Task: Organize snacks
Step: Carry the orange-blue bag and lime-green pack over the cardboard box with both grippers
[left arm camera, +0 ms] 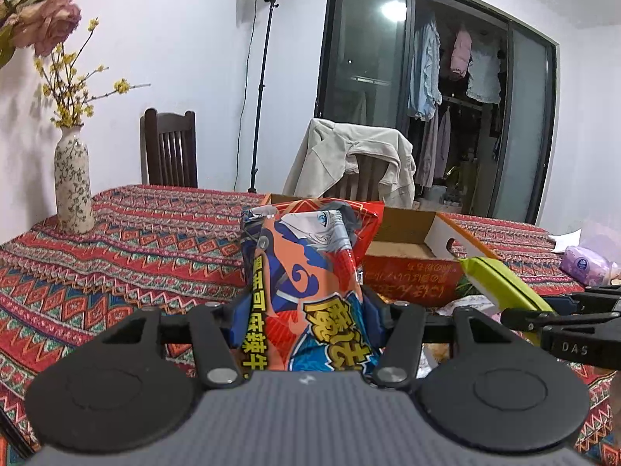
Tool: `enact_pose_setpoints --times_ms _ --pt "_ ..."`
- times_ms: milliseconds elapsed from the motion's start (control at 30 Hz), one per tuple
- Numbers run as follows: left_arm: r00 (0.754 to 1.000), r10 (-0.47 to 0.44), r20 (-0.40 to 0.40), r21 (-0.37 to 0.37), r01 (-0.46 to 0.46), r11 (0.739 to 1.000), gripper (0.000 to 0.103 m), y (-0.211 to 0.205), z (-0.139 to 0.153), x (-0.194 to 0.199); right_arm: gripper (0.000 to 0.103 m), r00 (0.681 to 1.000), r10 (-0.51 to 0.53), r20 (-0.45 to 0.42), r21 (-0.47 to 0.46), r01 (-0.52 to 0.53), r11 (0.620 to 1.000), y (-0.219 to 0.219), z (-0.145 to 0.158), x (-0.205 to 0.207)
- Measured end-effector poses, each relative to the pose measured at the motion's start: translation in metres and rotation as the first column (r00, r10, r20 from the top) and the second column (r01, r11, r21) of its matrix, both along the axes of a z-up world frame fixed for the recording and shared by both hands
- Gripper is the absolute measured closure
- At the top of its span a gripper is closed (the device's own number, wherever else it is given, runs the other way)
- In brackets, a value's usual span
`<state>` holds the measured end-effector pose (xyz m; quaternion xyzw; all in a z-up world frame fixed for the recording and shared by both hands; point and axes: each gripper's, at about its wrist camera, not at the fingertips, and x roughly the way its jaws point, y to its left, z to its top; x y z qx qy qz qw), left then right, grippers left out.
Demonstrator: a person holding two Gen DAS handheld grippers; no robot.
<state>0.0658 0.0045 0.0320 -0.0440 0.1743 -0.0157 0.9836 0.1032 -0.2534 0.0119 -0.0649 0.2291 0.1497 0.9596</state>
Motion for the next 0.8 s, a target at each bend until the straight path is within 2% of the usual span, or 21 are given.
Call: enact_pose_setpoints --times_ms 333,600,800 --pt "0.999 -0.016 0.045 0.003 0.015 1.0 0.046 -0.005 0.033 0.023 0.067 0.998 -0.028 0.062 0.071 0.024 0.997 -0.002 0.028 0.014" --pt "0.999 -0.003 0.053 -0.006 0.003 1.0 0.046 -0.008 0.062 0.076 0.067 0.993 -0.042 0.114 0.104 0.03 0.994 0.004 0.058 0.05" --pt "0.999 0.017 0.039 -0.013 -0.016 1.0 0.046 -0.013 0.074 0.125 0.067 0.991 -0.058 0.122 0.134 0.041 0.99 0.011 0.076 0.093"
